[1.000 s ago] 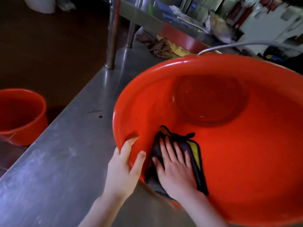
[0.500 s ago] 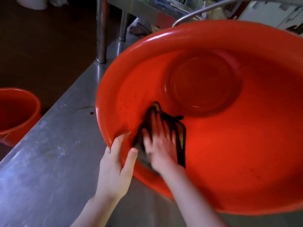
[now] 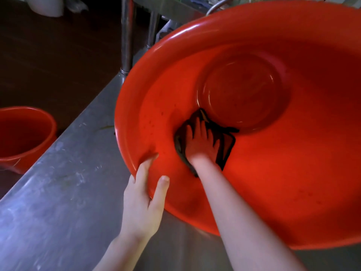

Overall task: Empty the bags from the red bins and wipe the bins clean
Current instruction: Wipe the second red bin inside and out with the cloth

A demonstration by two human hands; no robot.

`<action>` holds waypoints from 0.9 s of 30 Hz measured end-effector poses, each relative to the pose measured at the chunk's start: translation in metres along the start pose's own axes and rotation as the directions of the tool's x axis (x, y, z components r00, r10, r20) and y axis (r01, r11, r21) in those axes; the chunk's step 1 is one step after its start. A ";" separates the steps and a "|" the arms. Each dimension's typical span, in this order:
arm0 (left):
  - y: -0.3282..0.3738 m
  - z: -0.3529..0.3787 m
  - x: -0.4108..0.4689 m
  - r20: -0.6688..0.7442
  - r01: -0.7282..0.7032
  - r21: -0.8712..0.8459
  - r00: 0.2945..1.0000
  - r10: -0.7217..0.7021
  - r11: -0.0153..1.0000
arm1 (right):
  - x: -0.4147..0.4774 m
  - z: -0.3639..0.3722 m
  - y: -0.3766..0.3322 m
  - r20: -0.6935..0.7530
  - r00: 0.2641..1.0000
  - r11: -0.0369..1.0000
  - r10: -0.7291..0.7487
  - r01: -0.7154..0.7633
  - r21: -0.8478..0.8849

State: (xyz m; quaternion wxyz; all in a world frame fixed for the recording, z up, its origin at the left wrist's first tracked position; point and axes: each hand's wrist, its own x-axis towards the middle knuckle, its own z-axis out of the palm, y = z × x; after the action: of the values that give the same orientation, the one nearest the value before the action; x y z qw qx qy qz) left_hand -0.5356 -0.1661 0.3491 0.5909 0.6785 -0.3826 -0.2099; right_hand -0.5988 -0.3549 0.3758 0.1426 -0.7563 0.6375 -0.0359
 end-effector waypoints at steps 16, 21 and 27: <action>0.042 -0.043 0.070 -0.030 -0.364 0.282 0.921 0.388 0.888 | -0.112 -0.015 0.053 0.131 0.830 0.796 -0.542 0.557 -0.238; 0.021 -0.031 0.028 -0.059 -0.136 0.183 0.987 0.149 0.974 | -0.106 -0.028 0.074 0.131 0.928 0.809 -0.348 0.368 -0.458; 0.003 -0.016 0.009 -0.123 -0.006 0.066 0.992 0.014 0.998 | -0.136 0.005 0.028 0.089 0.905 0.872 -0.417 0.426 -0.242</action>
State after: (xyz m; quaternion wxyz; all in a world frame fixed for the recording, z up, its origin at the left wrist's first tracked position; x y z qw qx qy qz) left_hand -0.5187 -0.1628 0.3568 0.5921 0.7072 -0.3552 -0.1521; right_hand -0.6491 -0.2251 0.3810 0.0436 -0.8894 0.4541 0.0293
